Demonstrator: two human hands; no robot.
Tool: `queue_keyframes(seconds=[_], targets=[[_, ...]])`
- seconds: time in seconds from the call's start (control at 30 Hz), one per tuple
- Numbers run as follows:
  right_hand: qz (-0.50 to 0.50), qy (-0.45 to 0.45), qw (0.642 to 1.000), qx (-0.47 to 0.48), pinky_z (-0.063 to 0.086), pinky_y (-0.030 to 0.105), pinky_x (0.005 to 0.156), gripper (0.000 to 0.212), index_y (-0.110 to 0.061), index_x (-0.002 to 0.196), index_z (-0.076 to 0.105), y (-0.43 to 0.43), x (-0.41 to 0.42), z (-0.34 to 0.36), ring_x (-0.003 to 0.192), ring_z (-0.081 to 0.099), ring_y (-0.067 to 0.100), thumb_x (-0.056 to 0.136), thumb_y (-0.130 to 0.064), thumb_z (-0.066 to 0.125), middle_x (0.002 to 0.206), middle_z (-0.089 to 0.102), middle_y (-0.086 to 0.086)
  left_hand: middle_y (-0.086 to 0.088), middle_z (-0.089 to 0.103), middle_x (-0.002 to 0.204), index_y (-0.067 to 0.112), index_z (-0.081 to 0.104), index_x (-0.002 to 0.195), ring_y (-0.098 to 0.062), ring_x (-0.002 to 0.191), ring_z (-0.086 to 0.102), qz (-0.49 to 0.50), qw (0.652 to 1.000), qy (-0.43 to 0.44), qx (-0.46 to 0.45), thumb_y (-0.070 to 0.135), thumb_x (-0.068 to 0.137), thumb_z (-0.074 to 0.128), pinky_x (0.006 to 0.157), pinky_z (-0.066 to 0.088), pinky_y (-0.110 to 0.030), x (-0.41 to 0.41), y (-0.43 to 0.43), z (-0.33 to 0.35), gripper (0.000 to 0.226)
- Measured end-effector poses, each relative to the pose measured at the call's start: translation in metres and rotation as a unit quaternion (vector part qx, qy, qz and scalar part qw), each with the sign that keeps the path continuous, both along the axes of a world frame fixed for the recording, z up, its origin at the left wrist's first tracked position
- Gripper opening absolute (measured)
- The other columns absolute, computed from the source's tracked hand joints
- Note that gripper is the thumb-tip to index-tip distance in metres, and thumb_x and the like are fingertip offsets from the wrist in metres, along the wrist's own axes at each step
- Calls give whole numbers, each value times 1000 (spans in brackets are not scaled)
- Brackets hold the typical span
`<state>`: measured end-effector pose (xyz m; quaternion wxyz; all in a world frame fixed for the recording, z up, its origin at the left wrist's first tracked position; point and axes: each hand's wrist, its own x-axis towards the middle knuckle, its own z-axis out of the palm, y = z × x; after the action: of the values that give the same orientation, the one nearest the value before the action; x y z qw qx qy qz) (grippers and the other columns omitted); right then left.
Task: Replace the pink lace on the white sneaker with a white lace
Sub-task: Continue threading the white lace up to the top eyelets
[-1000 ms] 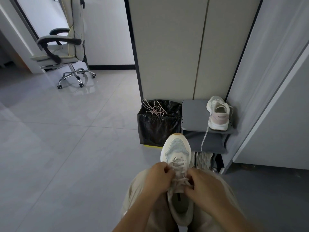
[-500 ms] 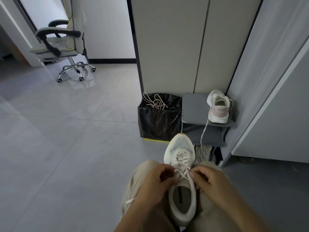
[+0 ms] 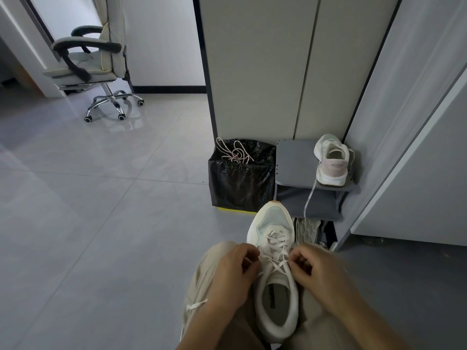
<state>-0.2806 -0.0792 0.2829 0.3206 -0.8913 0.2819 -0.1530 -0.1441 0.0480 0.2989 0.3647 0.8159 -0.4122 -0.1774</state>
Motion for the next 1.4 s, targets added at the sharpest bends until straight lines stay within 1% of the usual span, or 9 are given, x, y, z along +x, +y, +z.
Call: queue_keyframes(seconds=[0.2, 0.3, 0.43, 0.57, 0.8, 1.0, 1.13, 1.3, 1.4], targets=[[33, -2, 999, 13, 41, 10, 67, 3, -23, 83, 65, -5, 6, 2, 86, 54, -2, 83, -20, 67, 75, 57, -21, 19, 47, 71, 20, 60, 87, 26, 77, 42, 22, 1000, 8, 12, 26, 88, 62, 71, 34, 1, -2, -6, 6, 6], [6, -18, 1000, 13, 44, 13, 65, 10, -28, 79, 61, -1, 4, 0, 80, 55, -2, 81, -21, 68, 75, 57, -22, 17, 49, 70, 20, 63, 88, 12, 66, 48, 54, 998, 28, 20, 30, 88, 61, 67, 35, 0, -6, -9, 3, 11], [11, -33, 999, 2, 40, 5, 67, 15, -30, 80, 61, 1, 1, -1, 89, 53, -5, 80, -18, 69, 75, 55, -25, 22, 48, 71, 17, 69, 95, 28, 73, 43, 19, 999, 26, 6, 23, 88, 63, 68, 33, 2, -3, -10, 5, 11], [63, -9, 997, 52, 41, 7, 70, 23, -40, 82, 58, -9, 2, 7, 90, 54, -5, 82, -19, 68, 80, 60, -22, 20, 48, 69, 22, 64, 87, 26, 64, 44, 10, 999, 30, 34, 23, 87, 62, 62, 34, 2, 0, -13, 10, 2], [73, 14, 997, 14, 39, 12, 59, 17, -38, 67, 49, -12, 4, 6, 74, 54, 2, 74, -30, 63, 71, 57, -18, 14, 50, 68, 27, 53, 73, 21, 73, 47, 33, 999, 40, -5, 18, 85, 63, 66, 38, -3, -8, -2, 7, 18], [83, -8, 996, -12, 38, 12, 58, 13, -40, 66, 42, -6, 1, 1, 72, 51, 1, 72, -40, 54, 88, 53, -28, 11, 58, 66, 31, 56, 72, 7, 70, 55, 33, 996, 65, -58, 11, 81, 68, 61, 40, -8, -10, 8, -7, 25], [96, -2, 995, 26, 43, 14, 64, 15, -40, 80, 55, -13, -2, 6, 80, 54, 2, 81, -30, 67, 81, 57, -19, 26, 52, 78, 21, 69, 95, 22, 87, 47, -39, 996, 3, -80, 16, 85, 66, 71, 35, 0, 1, 6, -3, 11], [89, 16, 996, 5, 43, 18, 59, 10, -38, 72, 50, -13, -4, 4, 73, 53, 4, 74, -39, 59, 74, 54, -16, 28, 47, 70, 18, 65, 79, 16, 80, 49, -40, 995, -60, -74, 13, 78, 68, 66, 35, 0, 1, 4, -11, 6], [91, 7, 996, -17, 39, 15, 56, 9, -39, 72, 44, -9, -5, -1, 71, 51, 4, 68, -40, 53, 82, 53, -19, 25, 50, 69, 33, 54, 69, 11, 80, 51, -36, 995, -52, -80, 17, 75, 66, 66, 37, -1, 2, 8, -17, 22]])
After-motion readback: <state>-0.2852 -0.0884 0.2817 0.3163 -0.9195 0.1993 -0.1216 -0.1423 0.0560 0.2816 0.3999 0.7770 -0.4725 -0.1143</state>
